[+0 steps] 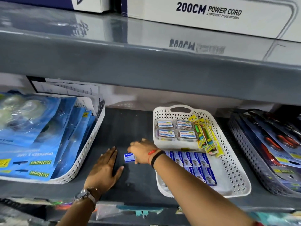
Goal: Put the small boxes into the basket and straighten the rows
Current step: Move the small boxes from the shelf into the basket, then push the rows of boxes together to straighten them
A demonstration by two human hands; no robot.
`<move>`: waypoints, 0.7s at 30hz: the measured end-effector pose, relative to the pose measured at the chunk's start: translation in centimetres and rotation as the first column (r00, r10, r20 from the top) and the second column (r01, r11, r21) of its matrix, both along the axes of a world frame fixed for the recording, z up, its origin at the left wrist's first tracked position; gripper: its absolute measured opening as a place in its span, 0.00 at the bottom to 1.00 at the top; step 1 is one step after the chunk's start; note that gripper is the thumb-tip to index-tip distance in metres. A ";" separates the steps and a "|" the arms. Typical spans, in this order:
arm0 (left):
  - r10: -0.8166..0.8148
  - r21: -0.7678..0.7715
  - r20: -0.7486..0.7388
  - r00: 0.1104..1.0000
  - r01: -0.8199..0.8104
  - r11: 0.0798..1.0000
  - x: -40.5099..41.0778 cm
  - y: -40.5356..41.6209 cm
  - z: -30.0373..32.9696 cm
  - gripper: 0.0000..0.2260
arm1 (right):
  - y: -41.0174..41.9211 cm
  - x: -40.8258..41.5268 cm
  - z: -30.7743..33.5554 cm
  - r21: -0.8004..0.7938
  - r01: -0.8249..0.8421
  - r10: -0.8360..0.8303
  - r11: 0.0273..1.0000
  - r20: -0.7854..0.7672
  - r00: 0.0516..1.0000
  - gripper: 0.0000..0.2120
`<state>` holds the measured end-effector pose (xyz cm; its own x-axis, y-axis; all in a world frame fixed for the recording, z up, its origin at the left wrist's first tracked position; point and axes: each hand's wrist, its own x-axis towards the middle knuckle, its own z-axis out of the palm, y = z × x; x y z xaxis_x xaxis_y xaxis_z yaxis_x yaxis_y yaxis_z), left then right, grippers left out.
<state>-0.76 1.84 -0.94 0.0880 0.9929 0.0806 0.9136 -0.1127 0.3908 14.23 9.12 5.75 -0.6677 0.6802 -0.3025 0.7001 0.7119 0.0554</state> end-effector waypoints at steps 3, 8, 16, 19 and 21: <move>-0.004 0.002 -0.011 1.000 0.004 1.000 -0.1 0.0 -0.2 0.49 | 0.0 0.0 0.4 0.029 0.043 -0.041 0.999 -0.093 0.995 0.13; 0.004 -0.016 -0.013 1.000 -0.004 1.000 -0.1 0.1 -0.5 0.38 | -0.4 3.3 5.1 -0.016 0.376 -0.333 0.926 -0.500 0.799 0.13; 0.001 -0.001 -0.039 0.999 -0.001 1.000 -0.1 0.0 -0.1 0.40 | -6.4 12.9 4.5 -0.341 0.614 -0.698 0.712 -0.247 0.672 0.22; 0.012 -0.006 -0.048 0.999 -0.012 1.000 0.0 0.1 -0.1 0.41 | -7.9 13.1 2.6 -0.378 0.622 -0.719 0.685 -0.215 0.661 0.17; 0.019 -0.002 -0.045 0.999 -0.019 1.000 0.0 0.2 -0.3 0.41 | -8.2 13.2 2.1 -0.369 0.631 -0.725 0.683 -0.230 0.649 0.12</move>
<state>-0.78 2.07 -1.22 0.0725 0.9945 0.0750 0.9321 -0.0944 0.3497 27.42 0.96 7.88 -0.1334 0.9196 -0.3696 0.9271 -0.0160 -0.3744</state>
